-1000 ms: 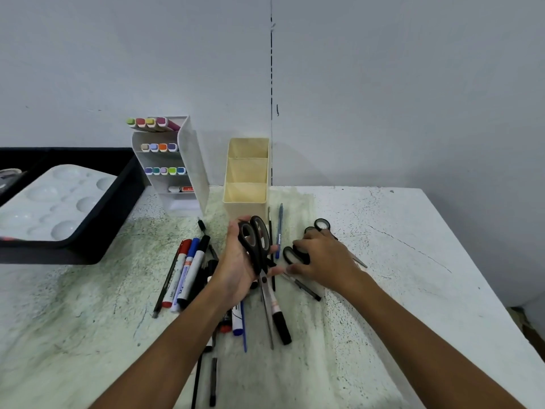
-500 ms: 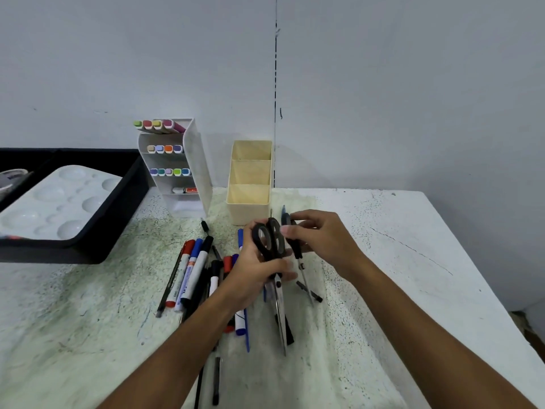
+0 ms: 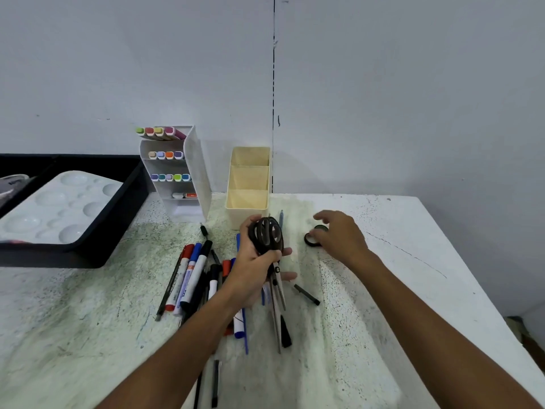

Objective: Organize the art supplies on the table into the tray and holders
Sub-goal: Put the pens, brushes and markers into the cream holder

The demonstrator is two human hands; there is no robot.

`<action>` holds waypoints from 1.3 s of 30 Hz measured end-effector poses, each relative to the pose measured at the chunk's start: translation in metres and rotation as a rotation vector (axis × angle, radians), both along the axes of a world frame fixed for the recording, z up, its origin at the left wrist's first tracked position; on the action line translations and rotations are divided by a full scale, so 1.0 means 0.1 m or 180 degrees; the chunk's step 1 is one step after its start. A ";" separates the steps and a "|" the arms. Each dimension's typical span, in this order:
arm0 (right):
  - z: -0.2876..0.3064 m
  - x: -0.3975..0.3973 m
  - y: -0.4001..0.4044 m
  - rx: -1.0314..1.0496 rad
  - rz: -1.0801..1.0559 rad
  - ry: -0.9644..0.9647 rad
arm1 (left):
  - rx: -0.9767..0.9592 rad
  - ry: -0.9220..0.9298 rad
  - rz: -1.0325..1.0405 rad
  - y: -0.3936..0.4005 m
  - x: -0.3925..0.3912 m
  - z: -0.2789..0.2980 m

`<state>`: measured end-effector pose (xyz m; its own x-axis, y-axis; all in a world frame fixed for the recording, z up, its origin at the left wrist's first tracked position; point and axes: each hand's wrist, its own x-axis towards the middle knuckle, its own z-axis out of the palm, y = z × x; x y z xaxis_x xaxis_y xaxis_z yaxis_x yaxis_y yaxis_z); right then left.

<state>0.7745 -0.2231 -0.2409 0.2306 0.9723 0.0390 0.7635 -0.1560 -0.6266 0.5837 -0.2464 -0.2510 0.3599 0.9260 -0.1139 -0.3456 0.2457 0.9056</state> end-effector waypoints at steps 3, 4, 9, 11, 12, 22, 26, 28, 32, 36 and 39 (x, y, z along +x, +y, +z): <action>-0.25 0.08 0.02 -0.0449 0.0111 -0.0982 | 0.0046 0.0059 0.0089 0.03 -0.02 -0.01; -0.32 0.07 0.01 -0.0479 0.0124 -0.1193 | 0.0064 0.0084 0.0109 0.04 -0.02 -0.01; -0.44 0.03 0.00 -0.0185 0.0121 -0.1670 | 0.0111 0.0191 0.0107 0.06 -0.06 -0.01; -0.44 0.03 0.03 -0.0161 0.0171 -0.1676 | 0.0137 0.0214 0.0111 0.08 -0.08 -0.01; -0.44 0.03 0.04 -0.0171 0.0172 -0.1645 | 0.0163 0.0241 0.0119 0.09 -0.09 -0.01; -0.15 -0.06 0.21 0.0096 0.0233 -0.0585 | 0.0658 0.0449 0.0258 0.37 -0.22 0.26; 0.30 -0.21 0.39 0.0607 0.0178 0.0792 | 0.1116 0.0568 0.0447 0.66 -0.21 0.59; 0.55 -0.28 0.52 0.0782 0.0271 0.1298 | 0.1472 0.0604 0.0608 0.85 -0.17 0.77; 0.98 -0.39 0.80 0.1196 0.0487 0.2029 | 0.1963 0.0764 0.0984 1.17 -0.08 1.14; 1.24 -0.43 1.04 0.1584 0.0510 0.2259 | 0.2505 0.0866 0.1406 1.50 0.02 1.37; 1.23 -0.42 1.16 0.1700 0.0465 0.2250 | 0.2759 0.0971 0.1665 1.72 0.08 1.42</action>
<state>0.7321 -0.1073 -0.1175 0.2478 0.8867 0.3904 0.1614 0.3595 -0.9191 0.5920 -0.0741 -0.1091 -0.0401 0.7656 0.6421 0.0502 -0.6402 0.7665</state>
